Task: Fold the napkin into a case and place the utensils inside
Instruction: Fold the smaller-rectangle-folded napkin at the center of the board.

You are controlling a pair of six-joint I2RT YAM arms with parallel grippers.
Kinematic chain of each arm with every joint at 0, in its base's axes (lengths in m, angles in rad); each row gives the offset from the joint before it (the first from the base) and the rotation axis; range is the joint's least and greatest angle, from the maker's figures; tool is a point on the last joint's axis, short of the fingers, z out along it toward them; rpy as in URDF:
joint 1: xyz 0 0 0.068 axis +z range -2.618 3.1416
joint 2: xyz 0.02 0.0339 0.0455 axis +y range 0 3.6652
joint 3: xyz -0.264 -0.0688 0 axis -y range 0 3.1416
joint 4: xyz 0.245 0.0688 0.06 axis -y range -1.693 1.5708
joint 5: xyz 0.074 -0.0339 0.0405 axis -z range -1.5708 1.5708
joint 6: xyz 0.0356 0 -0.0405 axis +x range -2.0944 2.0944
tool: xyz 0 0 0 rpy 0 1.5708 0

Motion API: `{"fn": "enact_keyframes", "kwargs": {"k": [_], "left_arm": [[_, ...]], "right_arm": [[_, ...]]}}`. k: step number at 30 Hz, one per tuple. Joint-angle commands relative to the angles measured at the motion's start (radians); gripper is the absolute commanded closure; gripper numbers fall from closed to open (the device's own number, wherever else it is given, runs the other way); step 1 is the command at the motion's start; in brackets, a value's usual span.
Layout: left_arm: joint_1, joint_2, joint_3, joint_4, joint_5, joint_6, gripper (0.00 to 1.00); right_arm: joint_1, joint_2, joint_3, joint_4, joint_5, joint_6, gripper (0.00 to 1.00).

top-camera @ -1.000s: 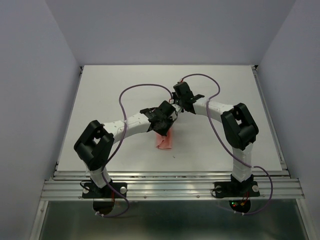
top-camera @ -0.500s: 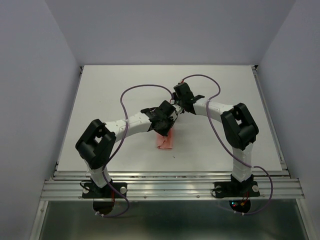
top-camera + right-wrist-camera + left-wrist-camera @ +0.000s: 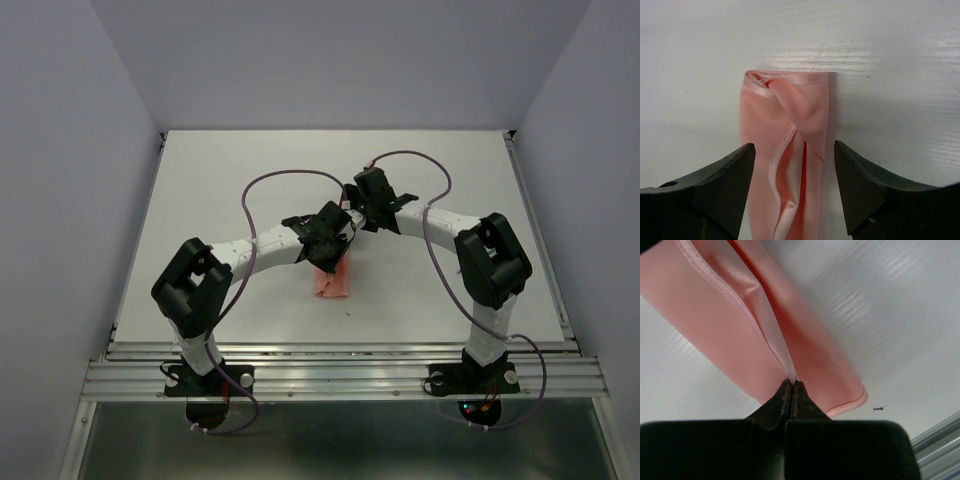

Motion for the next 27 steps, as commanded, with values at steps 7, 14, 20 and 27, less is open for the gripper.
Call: {"fn": "enact_keyframes", "kwargs": {"k": [7,14,20,27], "left_arm": [[0.002,0.001,0.035,0.034,0.007,-0.002,1.00],[0.002,0.002,0.049,0.031,0.007,-0.002,1.00],[0.002,0.001,0.058,0.025,0.002,-0.002,1.00],[0.002,-0.002,0.072,0.019,-0.004,-0.012,1.00]], "right_arm": [[0.020,-0.135,-0.199,0.076,-0.123,0.055,0.20],[0.079,-0.149,-0.302,0.136,-0.176,0.119,0.19],[0.129,-0.140,-0.317,0.150,-0.181,0.153,0.23],[0.151,-0.147,-0.337,0.143,-0.155,0.191,0.31]]}}
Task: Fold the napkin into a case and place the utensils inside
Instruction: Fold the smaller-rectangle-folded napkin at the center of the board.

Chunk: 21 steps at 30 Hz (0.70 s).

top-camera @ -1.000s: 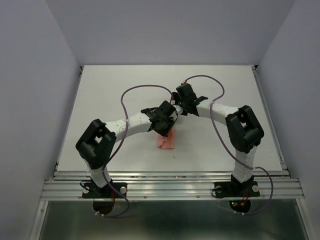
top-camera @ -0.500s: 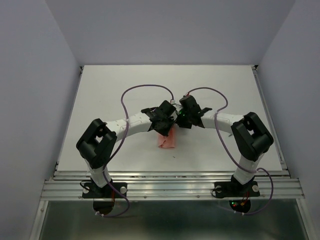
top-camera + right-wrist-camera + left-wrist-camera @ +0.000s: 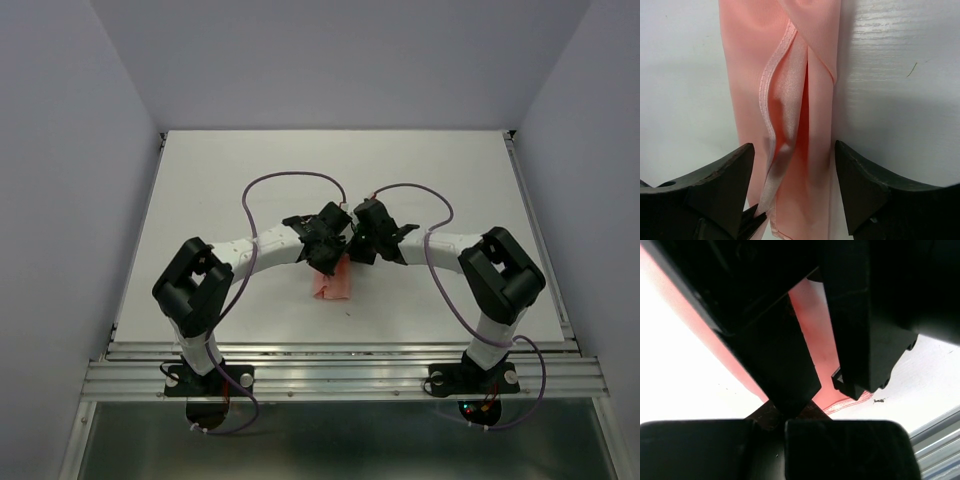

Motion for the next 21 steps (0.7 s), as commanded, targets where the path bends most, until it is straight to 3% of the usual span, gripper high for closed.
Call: {"fn": "enact_keyframes", "kwargs": {"k": [1,9,21], "left_arm": [[0.002,-0.008,0.063,0.066,-0.010,-0.005,1.00],[0.002,0.006,0.075,0.071,-0.018,-0.025,1.00],[0.002,0.033,0.118,0.060,-0.018,-0.057,1.00]], "right_arm": [[0.062,-0.017,-0.033,-0.005,-0.035,0.035,0.34],[0.062,-0.008,-0.028,0.027,-0.068,0.081,0.61],[0.081,0.057,0.016,0.112,-0.077,0.182,0.71]]}}
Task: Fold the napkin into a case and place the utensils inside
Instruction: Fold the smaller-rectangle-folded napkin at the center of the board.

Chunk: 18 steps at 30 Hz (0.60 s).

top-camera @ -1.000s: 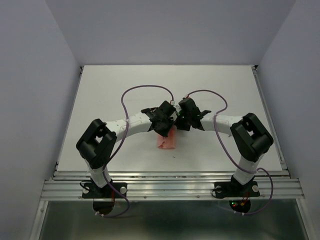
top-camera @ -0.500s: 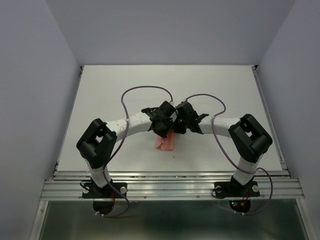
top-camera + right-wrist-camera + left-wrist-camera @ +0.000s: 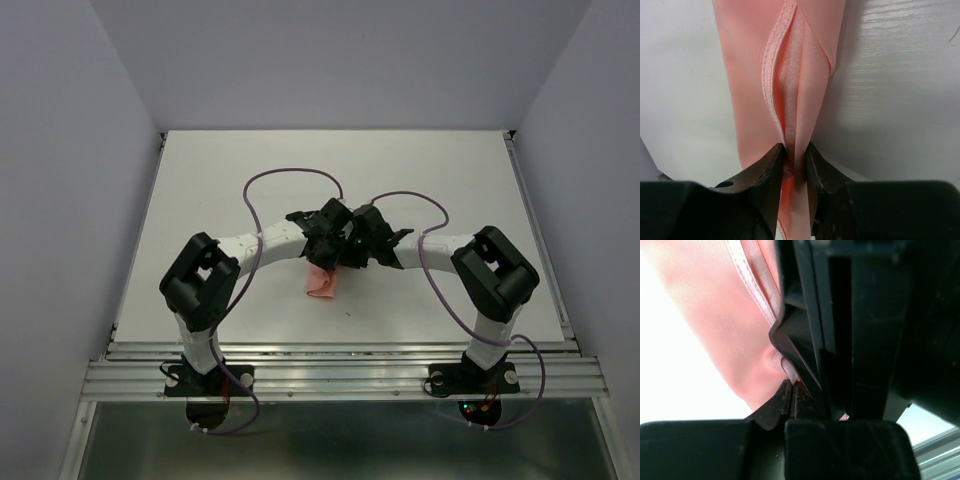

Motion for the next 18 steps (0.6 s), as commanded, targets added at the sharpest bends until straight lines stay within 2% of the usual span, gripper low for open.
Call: {"fn": "enact_keyframes", "kwargs": {"k": [1,5,10,13,14,15,18], "left_arm": [[-0.007,-0.006,0.076,0.092,0.019,-0.020,1.00],[-0.007,-0.006,0.070,0.096,0.030,-0.041,1.00],[-0.007,-0.011,0.038,0.106,0.056,-0.047,1.00],[-0.007,-0.021,0.006,0.115,0.080,-0.041,0.99],[-0.007,-0.024,0.001,0.113,0.085,-0.038,0.92],[-0.007,-0.031,-0.008,0.112,0.091,-0.035,0.77],[-0.007,-0.055,-0.020,0.103,0.105,-0.023,0.56]], "right_arm": [[0.049,0.040,0.041,0.071,-0.045,0.061,0.73],[0.049,0.054,0.059,0.081,-0.051,0.070,0.77],[0.049,0.055,0.063,0.086,-0.044,0.079,0.78],[0.049,0.052,0.056,0.086,-0.038,0.081,0.89],[0.049,0.054,0.053,0.086,-0.036,0.081,0.95],[0.049,0.054,0.050,0.085,-0.031,0.082,0.98],[0.049,0.054,0.043,0.086,-0.028,0.077,0.99]]}}
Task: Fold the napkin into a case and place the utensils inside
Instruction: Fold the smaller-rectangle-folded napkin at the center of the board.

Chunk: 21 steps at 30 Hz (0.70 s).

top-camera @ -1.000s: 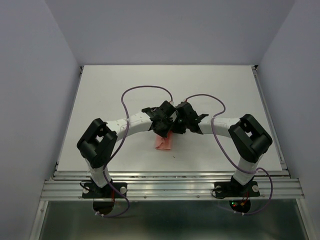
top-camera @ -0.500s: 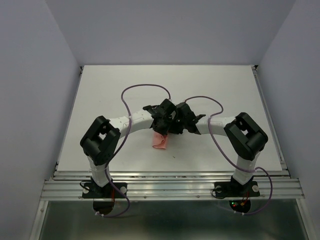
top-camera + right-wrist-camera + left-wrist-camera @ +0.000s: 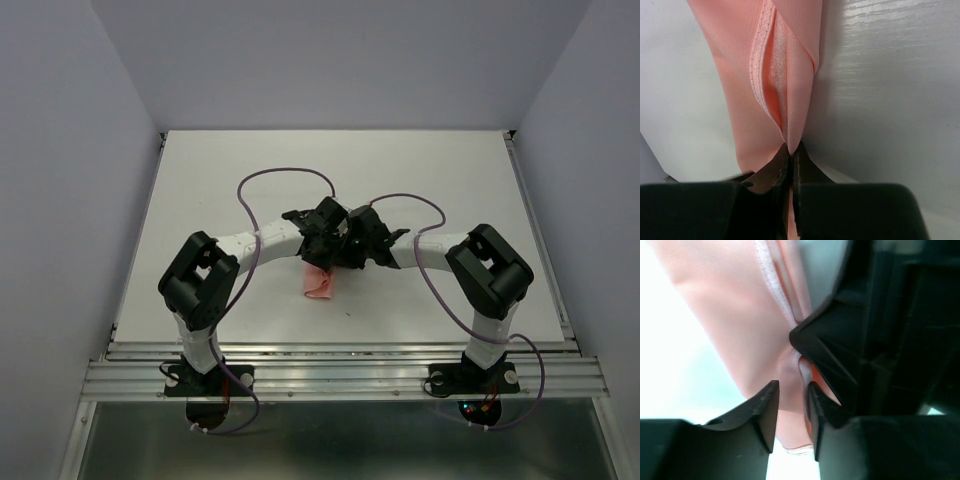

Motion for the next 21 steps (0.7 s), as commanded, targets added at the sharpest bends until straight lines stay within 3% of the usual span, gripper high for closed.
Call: {"fn": "enact_keyframes", "kwargs": {"k": [1,6,10,15,18,19,20,21], "left_arm": [[-0.030,-0.079,-0.019,0.090,0.114,0.019,0.52],[-0.031,-0.126,-0.025,0.061,0.128,0.034,0.34],[-0.031,-0.160,-0.026,0.043,0.157,0.036,0.26],[-0.030,-0.237,-0.065,0.026,0.180,0.031,0.26],[-0.028,-0.270,-0.098,0.027,0.200,0.028,0.42],[-0.024,-0.278,-0.111,0.043,0.205,0.019,0.62],[-0.024,-0.284,-0.121,0.046,0.206,0.013,0.77],[-0.011,-0.295,-0.144,0.053,0.229,0.008,1.00]], "right_arm": [[0.039,0.008,0.019,0.068,-0.020,0.019,0.99],[0.039,0.007,0.016,0.070,-0.019,0.016,0.99],[0.039,0.007,0.015,0.073,-0.019,0.016,0.99],[0.039,-0.004,0.004,0.082,-0.013,0.016,0.99],[0.039,-0.010,-0.004,0.094,-0.013,0.014,0.99],[0.039,-0.013,-0.008,0.105,-0.019,0.013,0.99],[0.039,-0.015,-0.011,0.108,-0.019,0.011,0.99],[0.039,-0.018,-0.014,0.113,-0.025,0.013,0.99]]}}
